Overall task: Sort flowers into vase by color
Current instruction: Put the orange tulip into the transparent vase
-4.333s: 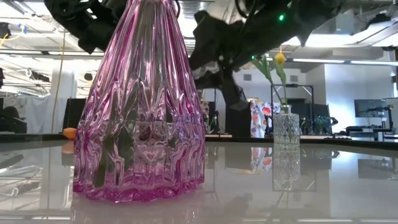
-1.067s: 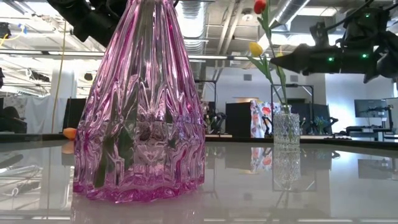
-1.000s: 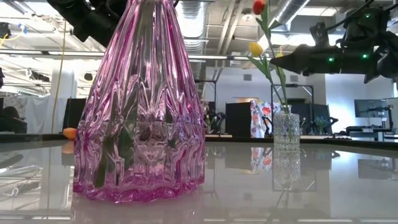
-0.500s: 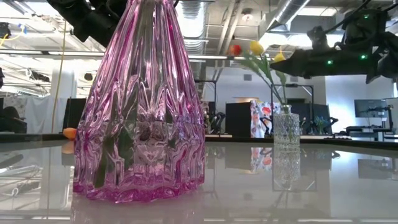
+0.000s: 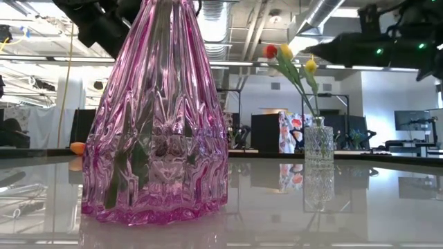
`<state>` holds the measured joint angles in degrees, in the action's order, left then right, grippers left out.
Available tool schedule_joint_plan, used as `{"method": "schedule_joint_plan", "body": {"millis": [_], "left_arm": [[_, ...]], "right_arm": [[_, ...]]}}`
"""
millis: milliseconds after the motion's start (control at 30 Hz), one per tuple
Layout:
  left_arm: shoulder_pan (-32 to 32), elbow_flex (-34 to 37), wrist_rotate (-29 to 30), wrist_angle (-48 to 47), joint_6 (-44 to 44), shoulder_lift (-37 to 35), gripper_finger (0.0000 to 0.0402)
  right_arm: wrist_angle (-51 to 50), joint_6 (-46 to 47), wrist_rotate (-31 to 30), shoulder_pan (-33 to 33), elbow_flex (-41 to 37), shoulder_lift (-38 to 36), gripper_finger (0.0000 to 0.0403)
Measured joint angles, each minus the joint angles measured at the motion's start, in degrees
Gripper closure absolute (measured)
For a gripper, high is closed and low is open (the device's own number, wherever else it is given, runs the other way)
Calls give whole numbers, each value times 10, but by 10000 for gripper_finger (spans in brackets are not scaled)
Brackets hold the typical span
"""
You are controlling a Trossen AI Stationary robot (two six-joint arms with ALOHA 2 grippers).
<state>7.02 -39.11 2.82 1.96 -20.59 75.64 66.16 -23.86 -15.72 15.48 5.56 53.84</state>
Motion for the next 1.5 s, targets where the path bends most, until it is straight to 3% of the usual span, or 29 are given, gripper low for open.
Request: {"method": "schedule_joint_plan", "body": {"millis": [133,300,400,500,733,867,1033,1300,1400,1500], "left_arm": [[13,0,38,-53,23,0,306],[50,0,129,-140,63,4,306],[92,0,132,-179,91,6,306],[152,0,131,-214,109,8,306],[300,-1,41,-242,219,9,306],[345,-1,39,-238,289,9,306],[372,-1,21,-239,352,28,306],[378,-6,49,-187,391,129,306],[380,-28,50,-235,407,157,312],[386,-50,35,-283,409,173,346]], "right_arm": [[-54,22,-22,-46,18,-43,164],[-324,131,-8,-96,120,-61,164],[-477,171,8,-128,189,-35,164],[-549,193,15,-160,235,3,164],[-559,191,41,-214,278,94,164],[-561,189,41,-222,290,135,164],[-558,189,40,-217,304,172,164],[-559,189,40,-217,319,193,164],[-559,189,40,-217,319,193,164],[-558,189,39,-216,319,193,164]]}}
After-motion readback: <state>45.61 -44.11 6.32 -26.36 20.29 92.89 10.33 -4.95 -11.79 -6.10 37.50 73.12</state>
